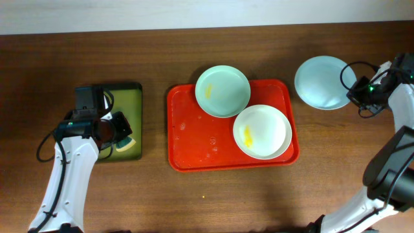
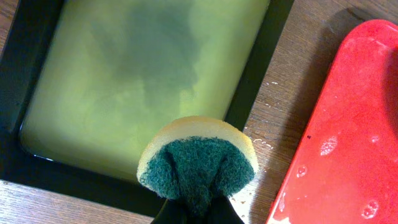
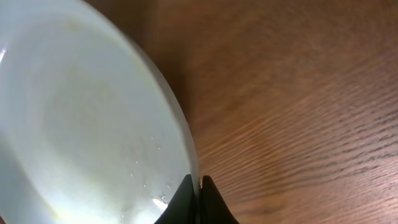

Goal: Clean dirty plates on tray and stack at the side
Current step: 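Carry the light blue plate right and set it on the table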

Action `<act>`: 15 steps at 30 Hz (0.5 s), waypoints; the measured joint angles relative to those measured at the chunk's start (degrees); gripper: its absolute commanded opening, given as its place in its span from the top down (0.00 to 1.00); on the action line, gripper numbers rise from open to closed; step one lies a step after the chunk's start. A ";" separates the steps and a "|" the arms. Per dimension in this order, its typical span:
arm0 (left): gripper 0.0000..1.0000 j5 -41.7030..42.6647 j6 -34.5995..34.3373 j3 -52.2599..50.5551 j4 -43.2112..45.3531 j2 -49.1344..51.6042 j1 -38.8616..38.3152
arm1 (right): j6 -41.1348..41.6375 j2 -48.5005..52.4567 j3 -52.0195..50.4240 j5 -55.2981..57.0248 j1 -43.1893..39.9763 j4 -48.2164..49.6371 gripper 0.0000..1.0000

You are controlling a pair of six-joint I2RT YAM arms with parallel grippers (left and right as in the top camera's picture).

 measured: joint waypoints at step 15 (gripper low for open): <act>1.00 0.02 0.00 0.00 1.18 0.00 0.00 | -0.70 5.88 2.56 -7.65 -0.31 -0.59 0.37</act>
